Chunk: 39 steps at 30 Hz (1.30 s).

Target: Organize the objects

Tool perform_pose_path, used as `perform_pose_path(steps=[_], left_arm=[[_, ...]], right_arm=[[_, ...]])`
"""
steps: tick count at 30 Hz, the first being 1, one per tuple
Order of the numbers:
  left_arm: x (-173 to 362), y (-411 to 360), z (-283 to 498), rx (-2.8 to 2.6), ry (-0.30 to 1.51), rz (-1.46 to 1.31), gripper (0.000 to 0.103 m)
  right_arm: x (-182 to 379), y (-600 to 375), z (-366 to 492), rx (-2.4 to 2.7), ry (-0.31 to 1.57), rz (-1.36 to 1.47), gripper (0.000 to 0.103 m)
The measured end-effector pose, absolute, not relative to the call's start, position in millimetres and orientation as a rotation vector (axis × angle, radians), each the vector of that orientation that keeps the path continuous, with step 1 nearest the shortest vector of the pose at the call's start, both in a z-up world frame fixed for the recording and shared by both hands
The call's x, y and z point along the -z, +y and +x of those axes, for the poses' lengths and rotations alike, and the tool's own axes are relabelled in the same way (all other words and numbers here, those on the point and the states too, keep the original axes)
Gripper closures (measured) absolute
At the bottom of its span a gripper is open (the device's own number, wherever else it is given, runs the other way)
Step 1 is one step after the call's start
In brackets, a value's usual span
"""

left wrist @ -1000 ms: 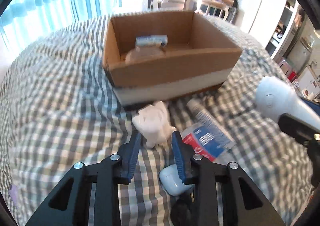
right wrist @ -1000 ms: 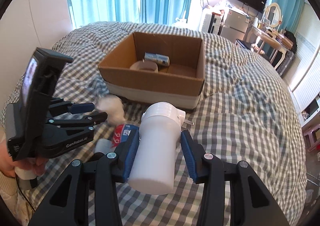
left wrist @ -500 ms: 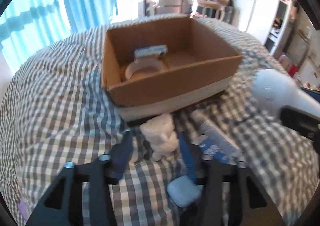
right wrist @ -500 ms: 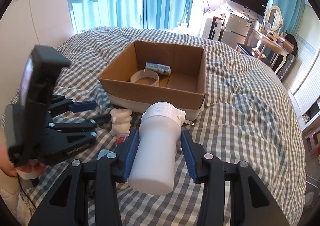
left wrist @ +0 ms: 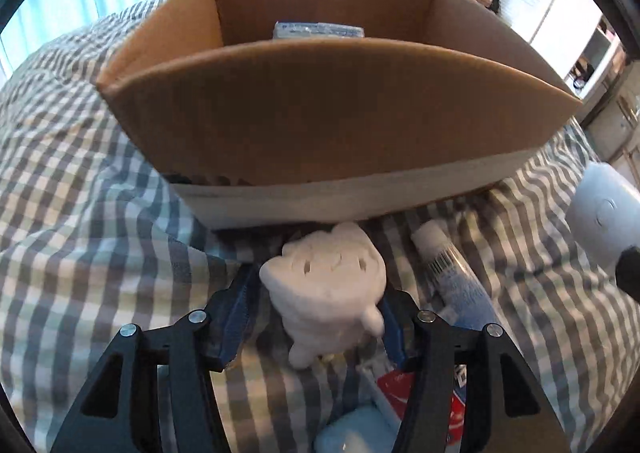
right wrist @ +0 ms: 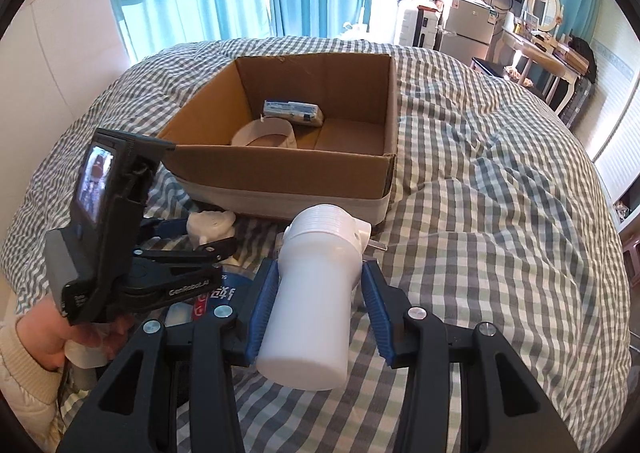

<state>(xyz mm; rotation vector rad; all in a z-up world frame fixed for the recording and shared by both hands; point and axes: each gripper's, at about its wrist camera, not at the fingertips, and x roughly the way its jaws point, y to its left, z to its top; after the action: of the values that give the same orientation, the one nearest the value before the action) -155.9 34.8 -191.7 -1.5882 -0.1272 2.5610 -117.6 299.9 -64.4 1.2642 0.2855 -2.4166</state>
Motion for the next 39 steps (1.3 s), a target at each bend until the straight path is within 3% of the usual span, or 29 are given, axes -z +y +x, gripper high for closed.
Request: perform_pose_path(steps=[2, 4, 10, 21, 30, 39], left_arm=[[196, 33, -160, -2.568, -0.164, -1.589, 0.044], [198, 33, -162, -2.560, -0.176, -1.592, 0.053], [184, 33, -148, -2.553, -0.177, -1.569, 0.055], [84, 31, -115, -2.663, -0.153, -1.309, 0.055], [11, 43, -161, -2.740, -0.103, -1.146, 0.055], [28, 44, -232, -2.748, -0.102, -1.229, 0.055]], right_arm=[[65, 301, -121, 2.417, 0.280, 1.267, 0.060], [65, 302, -122, 2.422, 0.274, 1.267, 0.060], [55, 303, -119, 2.443, 0.273, 1.241, 0.060], [13, 292, -115, 2.479, 0.298, 1.124, 0.060], [-35, 267, -158, 2.524, 0.323, 1.015, 0.060], [-22, 247, -235, 2.511, 0.317, 1.084, 0.060]])
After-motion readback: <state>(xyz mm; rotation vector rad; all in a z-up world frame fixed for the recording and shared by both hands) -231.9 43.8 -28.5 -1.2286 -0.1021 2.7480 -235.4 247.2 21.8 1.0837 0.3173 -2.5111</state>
